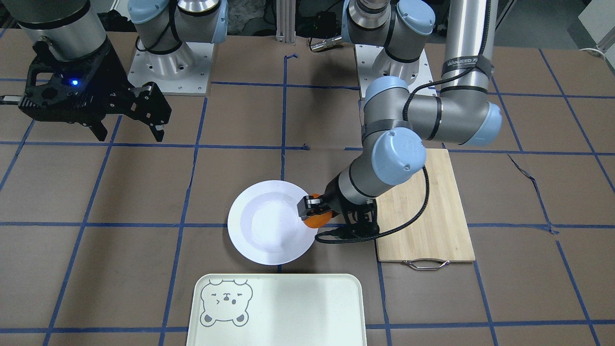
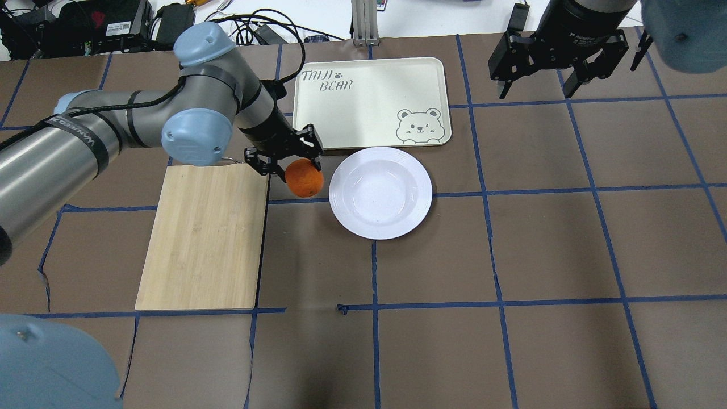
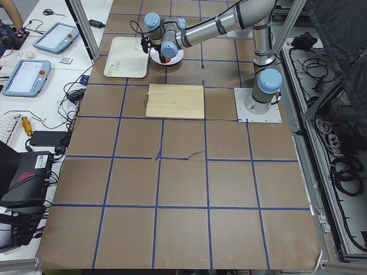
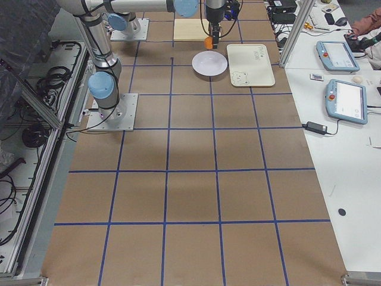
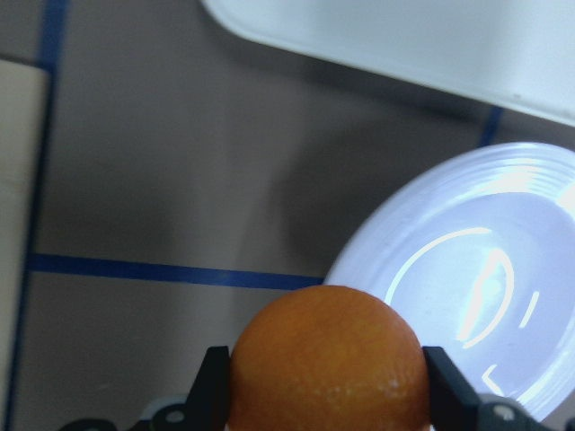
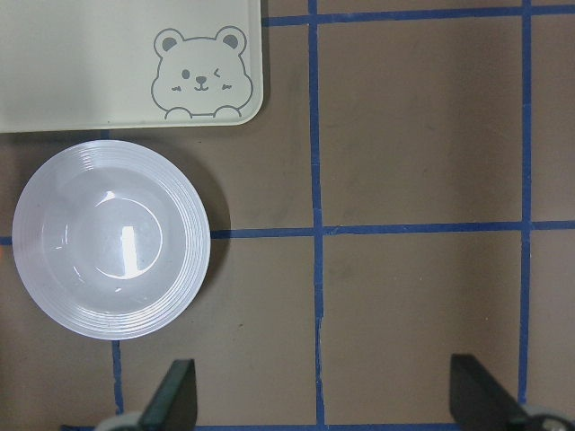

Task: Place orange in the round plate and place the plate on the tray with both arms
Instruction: 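Carry the orange with the left gripper over the white plate and lower it, then open the left gripper to release the orange and raise it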

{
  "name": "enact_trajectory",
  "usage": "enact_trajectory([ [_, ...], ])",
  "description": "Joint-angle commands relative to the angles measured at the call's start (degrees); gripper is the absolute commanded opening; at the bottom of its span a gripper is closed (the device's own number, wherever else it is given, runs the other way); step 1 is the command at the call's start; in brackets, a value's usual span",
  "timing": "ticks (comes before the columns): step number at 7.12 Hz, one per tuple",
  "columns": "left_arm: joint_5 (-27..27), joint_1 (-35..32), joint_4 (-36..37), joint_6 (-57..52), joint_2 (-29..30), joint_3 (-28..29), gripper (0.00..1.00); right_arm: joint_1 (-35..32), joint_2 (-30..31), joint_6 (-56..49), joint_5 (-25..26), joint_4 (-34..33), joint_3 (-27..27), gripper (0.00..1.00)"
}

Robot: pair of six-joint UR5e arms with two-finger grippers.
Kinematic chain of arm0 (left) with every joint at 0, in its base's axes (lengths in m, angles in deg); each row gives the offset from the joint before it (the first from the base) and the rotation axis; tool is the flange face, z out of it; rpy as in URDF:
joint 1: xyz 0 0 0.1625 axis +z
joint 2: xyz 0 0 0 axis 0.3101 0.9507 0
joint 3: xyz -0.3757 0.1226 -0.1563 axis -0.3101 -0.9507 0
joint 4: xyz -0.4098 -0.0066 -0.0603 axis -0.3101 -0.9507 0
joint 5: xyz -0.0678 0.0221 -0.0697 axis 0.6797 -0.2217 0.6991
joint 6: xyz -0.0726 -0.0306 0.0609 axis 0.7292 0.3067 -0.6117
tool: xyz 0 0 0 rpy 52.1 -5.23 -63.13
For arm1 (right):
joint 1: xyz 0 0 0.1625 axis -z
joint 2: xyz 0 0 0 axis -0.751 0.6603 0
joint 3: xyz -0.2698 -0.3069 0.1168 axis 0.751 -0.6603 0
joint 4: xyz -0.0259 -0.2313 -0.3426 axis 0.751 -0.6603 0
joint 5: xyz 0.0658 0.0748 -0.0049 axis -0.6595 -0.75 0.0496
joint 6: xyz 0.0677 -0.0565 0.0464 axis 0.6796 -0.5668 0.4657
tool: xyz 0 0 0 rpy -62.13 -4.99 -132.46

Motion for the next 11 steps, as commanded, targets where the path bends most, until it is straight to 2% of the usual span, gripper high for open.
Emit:
enact_trajectory([
  [1,3.6,-4.3,8.1,5.9,4.2,-0.1,0.06,0.1,0.1,0.0,0.2,-0.1,0.0,1.0],
  [2,3.5,-5.9,8.9,5.9,6.1,-0.2,0.07,0.1,0.2,-0.1,0.2,0.0,0.0,1.0],
  [3,3.3,-6.4,9.1,5.7,6.8,-0.2,0.17,0.0,0.1,-0.1,-0.4,-0.6,0.0,1.0],
  [4,2.7,-6.4,9.9,5.6,7.0,-0.3,0.99,0.1,0.2,-0.3,0.4,-0.6,-0.1,1.0],
  [6,2.1,-6.2,8.9,3.5,4.5,0.8,1.0,0.0,-0.2,0.1,-0.6,-0.7,-0.2,1.0],
  [7,-1.5,-5.2,5.6,2.7,2.4,2.1,1.0,0.1,0.2,0.1,-0.4,0.0,0.0,1.0],
  [9,-3.5,-3.7,-9.5,0.1,-5.3,5.3,1.0,0.2,0.0,-0.1,-2.0,-0.1,0.5,1.0],
  [10,-6.5,-2.5,-17.1,-1.9,-9.5,6.6,1.0,0.5,-0.7,-0.1,-6.1,-0.4,0.6,1.0],
  [11,-6.8,-0.9,-23.4,-3.5,-14.1,8.1,1.0,1.8,-1.6,-0.1,-11.4,-0.8,2.1,1.0],
])
